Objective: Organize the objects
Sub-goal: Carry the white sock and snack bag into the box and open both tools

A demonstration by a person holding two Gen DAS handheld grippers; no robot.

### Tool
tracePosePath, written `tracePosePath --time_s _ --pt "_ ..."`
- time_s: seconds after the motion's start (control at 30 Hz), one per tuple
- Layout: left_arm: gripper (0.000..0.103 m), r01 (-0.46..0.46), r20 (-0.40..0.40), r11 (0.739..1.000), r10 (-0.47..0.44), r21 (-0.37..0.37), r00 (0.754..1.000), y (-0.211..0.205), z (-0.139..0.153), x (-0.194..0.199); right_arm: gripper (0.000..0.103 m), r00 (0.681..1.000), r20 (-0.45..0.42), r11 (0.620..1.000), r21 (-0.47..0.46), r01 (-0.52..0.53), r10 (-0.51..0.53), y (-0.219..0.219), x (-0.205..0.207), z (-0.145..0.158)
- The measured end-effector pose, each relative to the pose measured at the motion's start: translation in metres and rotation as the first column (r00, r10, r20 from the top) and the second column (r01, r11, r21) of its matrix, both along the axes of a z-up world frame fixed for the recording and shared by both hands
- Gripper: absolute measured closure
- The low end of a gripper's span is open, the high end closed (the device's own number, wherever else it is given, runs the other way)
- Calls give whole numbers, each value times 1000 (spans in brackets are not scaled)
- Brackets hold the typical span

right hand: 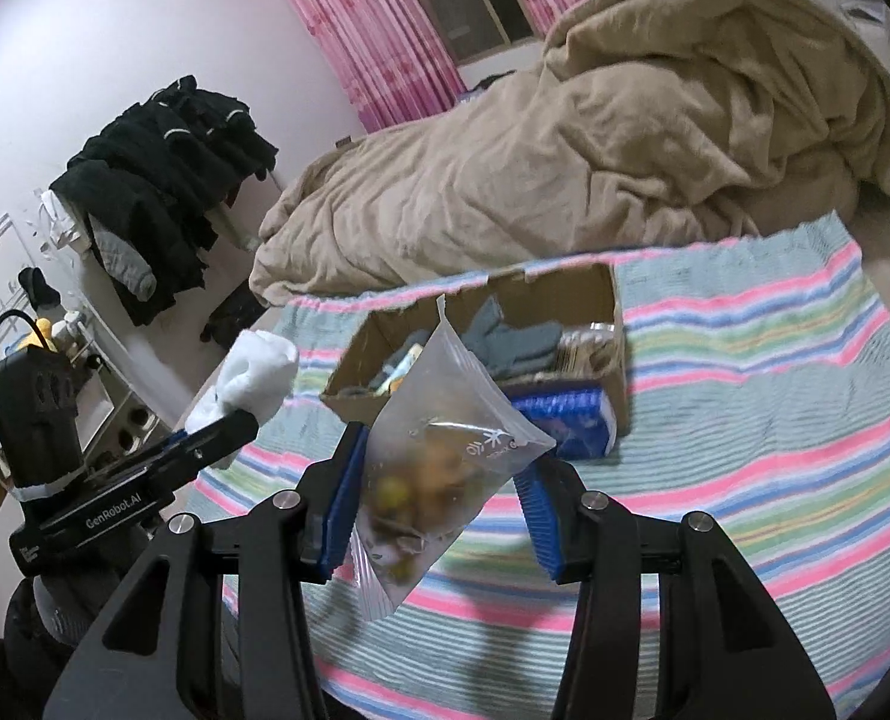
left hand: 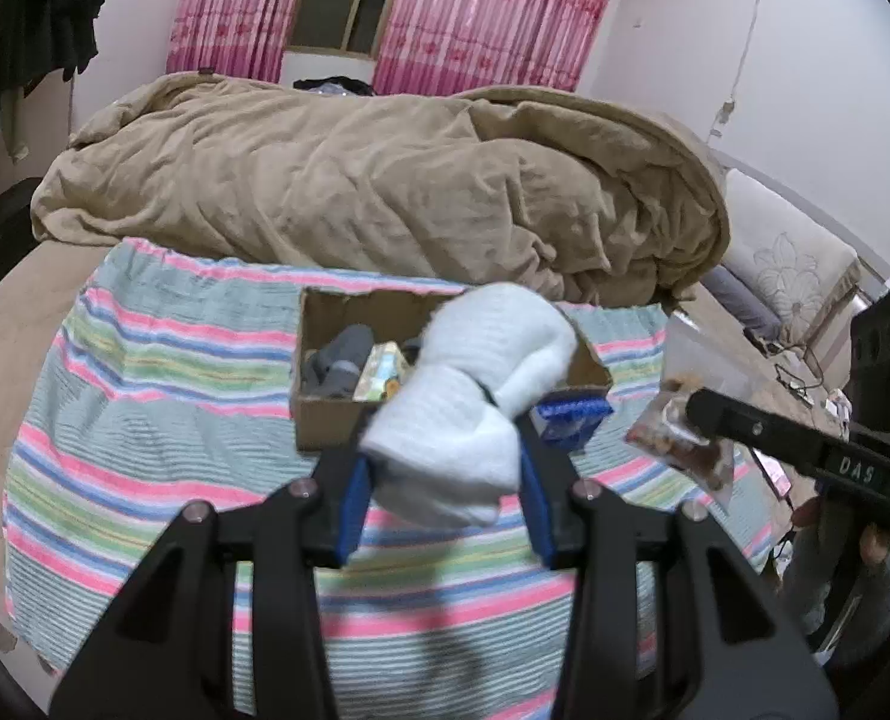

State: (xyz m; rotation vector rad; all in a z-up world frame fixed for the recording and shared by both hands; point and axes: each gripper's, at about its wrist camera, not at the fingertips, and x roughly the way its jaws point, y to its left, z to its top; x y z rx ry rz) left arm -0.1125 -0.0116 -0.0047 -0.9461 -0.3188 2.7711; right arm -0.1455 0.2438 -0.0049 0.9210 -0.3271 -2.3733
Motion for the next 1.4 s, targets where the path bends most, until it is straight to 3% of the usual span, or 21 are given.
tracePosePath --time_s 0.6,0.8,0.93,1.2,1.4 --pt "60 35 -41 999 -36 -31 998 10 6 -57 53 997 -62 995 88 46 -41 1 -64 12" --pt "60 55 -42 996 -57 -64 997 15 -2 -85 53 998 -52 992 116 42 -36 -9 -92 -1" --pt "60 61 -68 989 -70 -135 995 18 -5 -100 53 998 -32 991 128 48 -45 -14 -112 -11" --pt "60 39 -15 989 -41 -140 999 11 -29 -136 53 999 1 980 195 38 -39 -36 -143 -35" --pt "60 80 89 988 -68 -133 994 13 -58 -163 53 995 79 966 256 33 -55 -48 -159 -69"
